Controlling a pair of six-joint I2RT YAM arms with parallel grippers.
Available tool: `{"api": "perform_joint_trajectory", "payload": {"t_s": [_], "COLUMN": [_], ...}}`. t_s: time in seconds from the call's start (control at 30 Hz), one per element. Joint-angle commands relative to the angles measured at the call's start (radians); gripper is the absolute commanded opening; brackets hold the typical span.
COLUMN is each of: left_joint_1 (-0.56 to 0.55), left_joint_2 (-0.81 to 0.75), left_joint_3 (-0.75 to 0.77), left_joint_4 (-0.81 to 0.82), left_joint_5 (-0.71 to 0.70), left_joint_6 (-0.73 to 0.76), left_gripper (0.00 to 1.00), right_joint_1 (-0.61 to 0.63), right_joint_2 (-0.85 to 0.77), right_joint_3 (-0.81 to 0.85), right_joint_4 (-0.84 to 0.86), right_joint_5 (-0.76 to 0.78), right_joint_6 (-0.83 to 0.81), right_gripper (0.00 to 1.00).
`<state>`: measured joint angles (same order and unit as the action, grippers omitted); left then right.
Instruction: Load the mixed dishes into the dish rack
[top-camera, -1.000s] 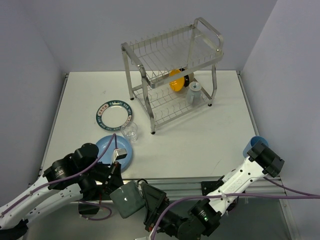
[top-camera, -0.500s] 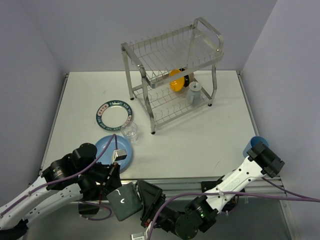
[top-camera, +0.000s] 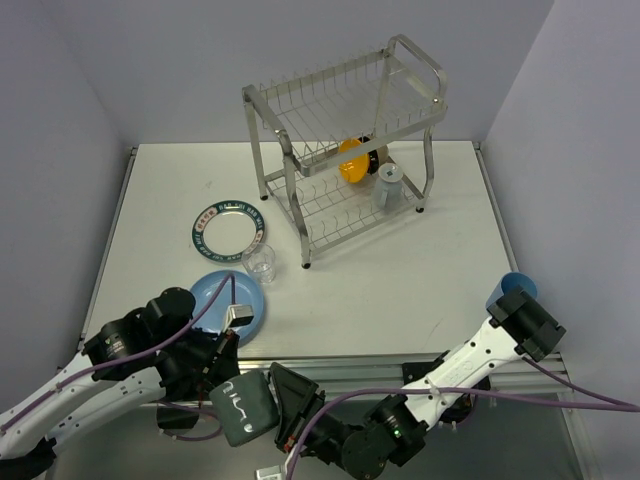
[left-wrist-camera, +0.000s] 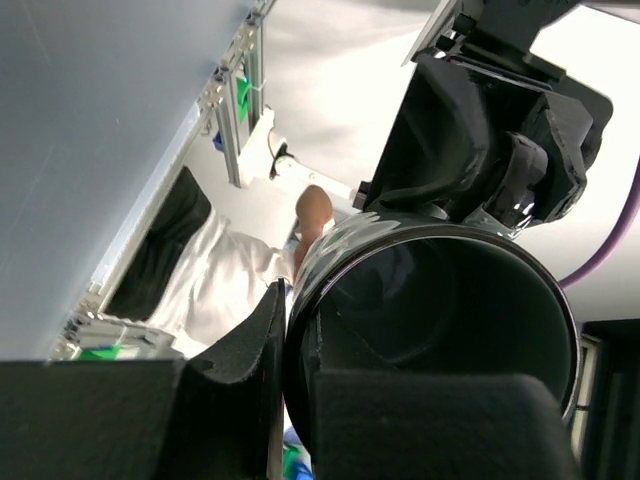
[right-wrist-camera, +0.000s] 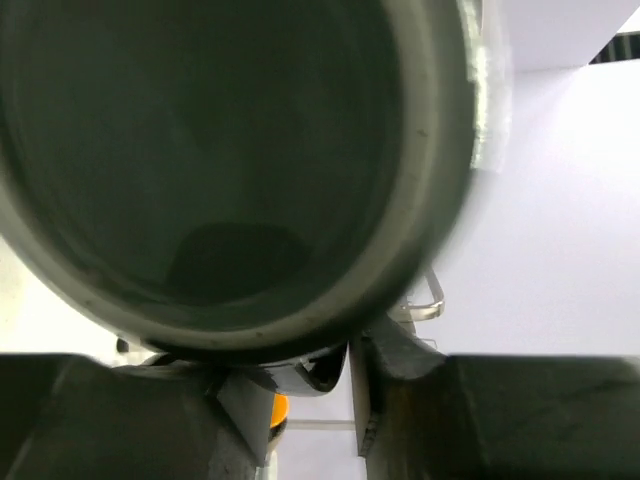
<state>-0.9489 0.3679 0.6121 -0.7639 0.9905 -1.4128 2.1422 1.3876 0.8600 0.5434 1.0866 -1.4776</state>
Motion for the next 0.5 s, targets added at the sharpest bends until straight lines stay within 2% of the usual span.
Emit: {"api": "perform_joint_trajectory", "payload": {"t_s": [0.0, 0.07, 0.1, 0.13, 0.3, 0.43, 0.47], "left_joint_1": [0.009, 0.009, 0.009, 0.009, 0.009, 0.009, 0.009], "left_joint_2": [0.008, 0.016, 0.017, 0.02, 0.025, 0.022, 0.017], "left_joint_3": [0.052, 0.061, 0.066, 0.07, 0.078, 0.066, 0.063], "left_joint_4": [0.109, 0.107, 0.104, 0.104, 0.098, 0.104, 0.103], "left_joint_5": [-0.072, -0.073, -0.073, -0.073, -0.082, -0.093, -0.096], "left_joint_6": [-0.032, -0.028, -0.026, -0.026, -0.021, -0.029, -0.038], "left_gripper": [0.0, 0.0, 0.0, 0.0, 0.0, 0.01, 0.05], "right_joint_1": [-0.002, 0.001, -0.001, 0.001, -0.002, 0.002, 0.004], "right_joint_2": [0.034, 0.04, 0.042, 0.042, 0.056, 0.053, 0.051], "right_joint_3": [0.073, 0.097, 0.094, 0.088, 0.083, 0.116, 0.123], "right_joint_4": [0.007, -0.065, -0.057, -0.006, 0.055, -0.026, -0.037], "right_joint_5": [-0.041, -0.033, -0.028, -0.027, 0.012, 0.028, 0.033], "right_joint_6": [0.083, 0.117, 0.117, 0.106, 0.103, 0.184, 0.195], "right_gripper": [0.25, 0.15, 0.03, 0.0, 0.0, 0.0, 0.0]}}
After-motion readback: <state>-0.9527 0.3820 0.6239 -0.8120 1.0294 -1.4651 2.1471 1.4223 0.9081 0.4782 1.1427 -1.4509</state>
